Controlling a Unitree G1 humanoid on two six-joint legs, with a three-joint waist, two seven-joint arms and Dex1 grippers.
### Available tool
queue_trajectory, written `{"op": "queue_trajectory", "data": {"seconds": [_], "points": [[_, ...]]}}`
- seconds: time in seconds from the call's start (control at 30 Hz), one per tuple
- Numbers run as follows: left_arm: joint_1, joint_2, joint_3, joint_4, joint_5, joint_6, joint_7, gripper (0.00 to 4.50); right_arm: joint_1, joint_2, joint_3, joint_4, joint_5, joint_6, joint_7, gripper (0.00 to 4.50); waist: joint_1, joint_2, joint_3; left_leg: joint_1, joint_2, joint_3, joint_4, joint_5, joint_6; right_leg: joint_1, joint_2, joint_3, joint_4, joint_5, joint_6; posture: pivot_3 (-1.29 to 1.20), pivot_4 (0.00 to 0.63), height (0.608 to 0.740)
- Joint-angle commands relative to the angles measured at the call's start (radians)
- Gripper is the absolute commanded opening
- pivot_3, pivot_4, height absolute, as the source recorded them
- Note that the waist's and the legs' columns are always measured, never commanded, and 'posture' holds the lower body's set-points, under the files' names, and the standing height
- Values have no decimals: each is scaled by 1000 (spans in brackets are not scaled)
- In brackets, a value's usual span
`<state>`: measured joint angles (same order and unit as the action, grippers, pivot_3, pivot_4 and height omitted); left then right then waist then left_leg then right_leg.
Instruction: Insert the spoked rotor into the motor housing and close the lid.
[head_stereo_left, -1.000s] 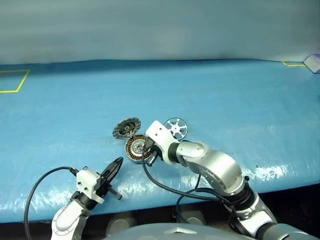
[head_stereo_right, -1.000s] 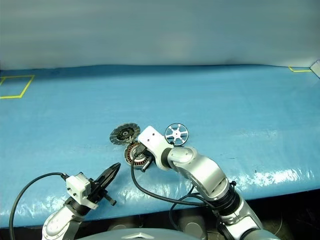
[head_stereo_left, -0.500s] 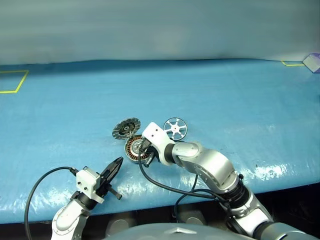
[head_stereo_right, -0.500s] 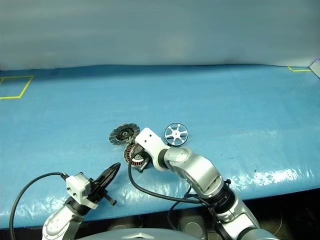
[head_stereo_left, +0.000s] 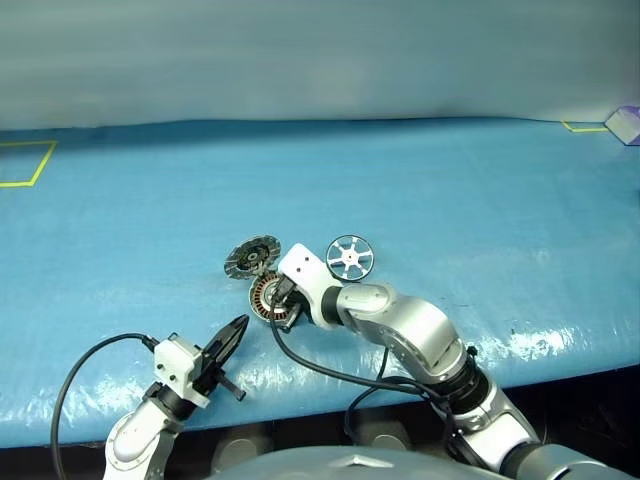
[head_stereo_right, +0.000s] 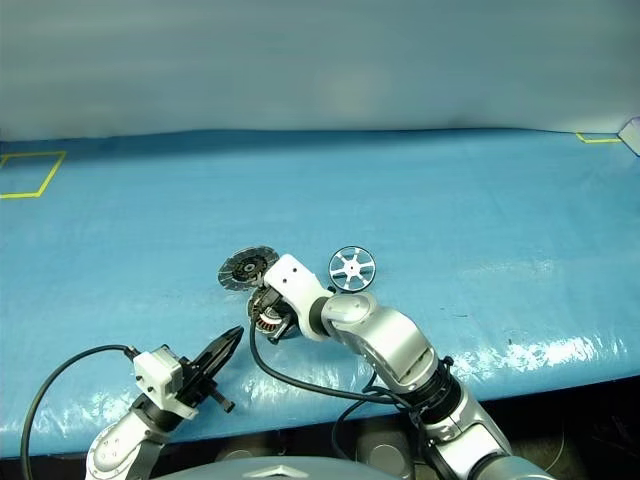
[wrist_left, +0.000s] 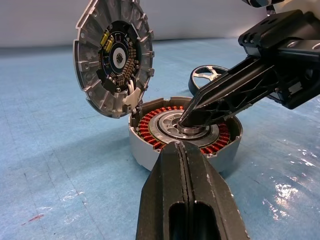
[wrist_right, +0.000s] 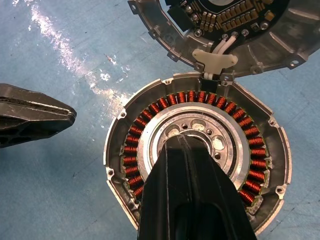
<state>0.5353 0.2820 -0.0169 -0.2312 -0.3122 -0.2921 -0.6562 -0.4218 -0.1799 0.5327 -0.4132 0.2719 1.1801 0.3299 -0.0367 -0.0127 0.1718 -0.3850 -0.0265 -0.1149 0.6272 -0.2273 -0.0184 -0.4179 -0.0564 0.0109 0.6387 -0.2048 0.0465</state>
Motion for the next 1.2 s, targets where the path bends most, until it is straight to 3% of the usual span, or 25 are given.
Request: {"op": "queue_trajectory", "data": {"seconds": [0.03,0.63,0.83,0.97,1.17,1.2], "points": [[6,5,-4,-9,-3,-10,-3,0,-6,-11,-14,7,-12,0,-4,18,0,0,0,0,0,0,0,0,0,0,0,0,0,0,0,0,150,740],[3,-1,-11,-9,2,-4,7,0,-8,-17,-10,42,-26,-36,-5,18,0,0,0,-1,0,-1,0,0,0,0,0,-1,-2,0,0,0,150,740],[13,7,-8,-20,-9,4,0,0,-4,-11,-89,-65,52,-31,46,18,0,0,0,-6,0,-1,0,0,0,-4,0,-1,-2,0,1,0,150,740],[9,19,-4,-21,-9,12,-6,0,-24,-64,-206,-178,144,-2,121,18,1,0,0,-12,-1,-1,0,0,0,-10,0,-1,-1,1,2,0,150,740],[-5,29,-10,-20,-12,31,-12,0,28,-194,-288,-172,69,-51,62,18,4,0,0,-12,-1,0,1,0,0,-10,0,-1,-2,1,2,0,150,740],[-8,30,-12,-20,-12,35,-14,0,48,-223,-286,-164,53,-55,56,183,4,0,0,-12,-1,0,1,0,0,-10,0,-1,-2,1,2,0,150,740]]}}
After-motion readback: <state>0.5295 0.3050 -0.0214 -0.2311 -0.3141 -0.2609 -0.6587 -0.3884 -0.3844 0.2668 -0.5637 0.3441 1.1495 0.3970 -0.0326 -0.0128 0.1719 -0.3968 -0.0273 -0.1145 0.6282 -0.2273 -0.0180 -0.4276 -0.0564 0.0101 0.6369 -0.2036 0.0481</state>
